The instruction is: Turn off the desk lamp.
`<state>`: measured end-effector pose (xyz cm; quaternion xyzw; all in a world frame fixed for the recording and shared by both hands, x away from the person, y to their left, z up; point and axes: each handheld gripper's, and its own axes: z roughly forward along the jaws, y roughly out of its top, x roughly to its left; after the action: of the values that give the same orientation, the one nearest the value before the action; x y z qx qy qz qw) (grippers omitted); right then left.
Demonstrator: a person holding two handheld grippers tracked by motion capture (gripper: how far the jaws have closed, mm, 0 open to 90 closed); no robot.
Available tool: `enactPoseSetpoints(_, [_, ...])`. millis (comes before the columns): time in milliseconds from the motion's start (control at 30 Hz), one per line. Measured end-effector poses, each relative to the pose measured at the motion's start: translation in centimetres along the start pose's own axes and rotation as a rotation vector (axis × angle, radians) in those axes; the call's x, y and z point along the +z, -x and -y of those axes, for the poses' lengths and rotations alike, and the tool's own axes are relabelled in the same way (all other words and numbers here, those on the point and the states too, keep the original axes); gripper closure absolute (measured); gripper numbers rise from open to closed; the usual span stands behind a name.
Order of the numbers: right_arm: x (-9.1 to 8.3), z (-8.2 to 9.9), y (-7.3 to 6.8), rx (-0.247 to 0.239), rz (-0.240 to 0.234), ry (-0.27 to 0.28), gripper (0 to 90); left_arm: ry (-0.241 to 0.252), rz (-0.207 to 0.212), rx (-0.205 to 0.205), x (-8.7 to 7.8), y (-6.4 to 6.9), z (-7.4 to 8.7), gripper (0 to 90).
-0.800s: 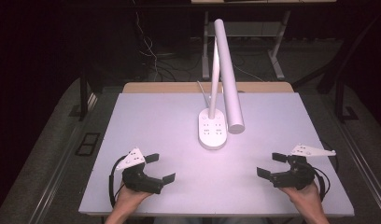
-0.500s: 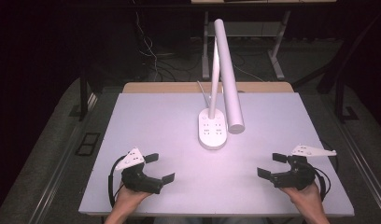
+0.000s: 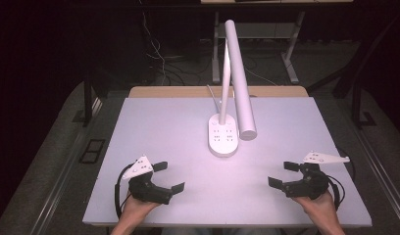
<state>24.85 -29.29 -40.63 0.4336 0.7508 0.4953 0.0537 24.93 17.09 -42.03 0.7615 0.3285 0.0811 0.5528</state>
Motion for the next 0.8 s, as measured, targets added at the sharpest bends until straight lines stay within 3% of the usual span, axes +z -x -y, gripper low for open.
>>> enactPoseSetpoints(800, [0.5,-2.8,0.6,-0.014,-0.016,-0.052,0.7,0.007,-0.003,-0.011,-0.1,-0.1,0.1,0.0])
